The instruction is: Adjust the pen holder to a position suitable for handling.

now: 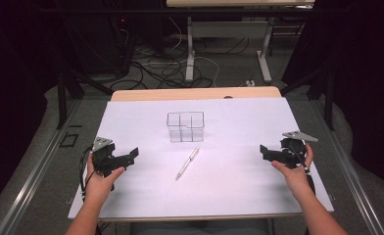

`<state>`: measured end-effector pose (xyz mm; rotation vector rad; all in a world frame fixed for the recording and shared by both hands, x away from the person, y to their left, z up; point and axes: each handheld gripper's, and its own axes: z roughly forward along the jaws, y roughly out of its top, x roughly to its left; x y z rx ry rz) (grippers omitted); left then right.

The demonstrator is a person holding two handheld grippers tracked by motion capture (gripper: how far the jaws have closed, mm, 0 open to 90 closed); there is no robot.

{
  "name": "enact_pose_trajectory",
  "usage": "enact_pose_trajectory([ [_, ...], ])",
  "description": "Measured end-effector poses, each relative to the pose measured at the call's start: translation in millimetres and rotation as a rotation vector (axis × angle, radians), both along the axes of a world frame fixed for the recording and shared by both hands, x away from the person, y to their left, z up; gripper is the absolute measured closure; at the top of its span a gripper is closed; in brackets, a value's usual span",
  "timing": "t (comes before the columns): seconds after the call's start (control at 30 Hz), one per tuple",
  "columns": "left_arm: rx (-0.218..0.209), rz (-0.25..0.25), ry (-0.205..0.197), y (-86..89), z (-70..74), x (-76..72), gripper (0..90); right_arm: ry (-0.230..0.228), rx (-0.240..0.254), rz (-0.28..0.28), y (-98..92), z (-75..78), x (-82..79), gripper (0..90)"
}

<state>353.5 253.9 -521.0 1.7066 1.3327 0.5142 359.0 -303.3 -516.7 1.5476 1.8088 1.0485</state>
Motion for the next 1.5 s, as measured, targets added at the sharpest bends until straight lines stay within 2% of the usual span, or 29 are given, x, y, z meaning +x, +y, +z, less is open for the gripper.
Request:
enact_pose_trajectory([
  [0.1, -0.025, -0.008, -0.01, -0.6, 2.4, 0.0, 1.1, 0.003, 0.01, -0.003, 0.1, 0.5, -0.1, 0.0],
  [0.17, -0.05, -0.022, -0.021, -3.1, 8.4, -0.1, 1.0, 0.01, 0.037, -0.002, 0.5, 0.6, -0.2, 0.0],
  [0.37, -0.072, -0.018, -0.058, -12.6, 24.8, 2.6, 1.0, 0.024, 0.051, 0.011, 4.3, -0.2, 0.7, 0.0],
  [0.7, -0.12, 0.006, -0.049, -18.6, 33.8, 16.0, 7.8, -0.002, 0.038, 0.02, 9.1, 1.2, 1.1, 0.0],
  [0.8, -0.115, 0.009, -0.041, -21.4, 35.8, 21.7, 14.8, 0.008, 0.047, 0.022, 9.6, 0.9, 2.9, 0.0],
  [0.93, -0.101, 0.008, -0.038, -25.8, 39.0, 29.0, 16.3, 0.012, 0.045, 0.02, 9.5, -0.1, 3.6, 0.0],
  [1.03, -0.089, 0.005, -0.039, -31.0, 43.4, 33.7, 21.4, 0.012, 0.047, 0.015, 10.2, -0.7, 3.1, 0.0],
  [1.07, -0.072, 0.001, -0.045, -35.2, 47.5, 36.6, 22.5, 0.014, 0.049, 0.015, 10.5, -0.8, 2.8, 0.0],
  [1.27, -0.057, -0.012, -0.044, -47.6, 60.8, 45.9, 31.2, 0.021, 0.053, 0.017, 11.0, -1.8, 1.4, 0.2],
  [1.5, -0.026, -0.016, -0.053, -59.4, 70.0, 57.8, 39.2, 0.031, 0.061, 0.02, 11.1, -3.0, 2.1, 1.3],
])
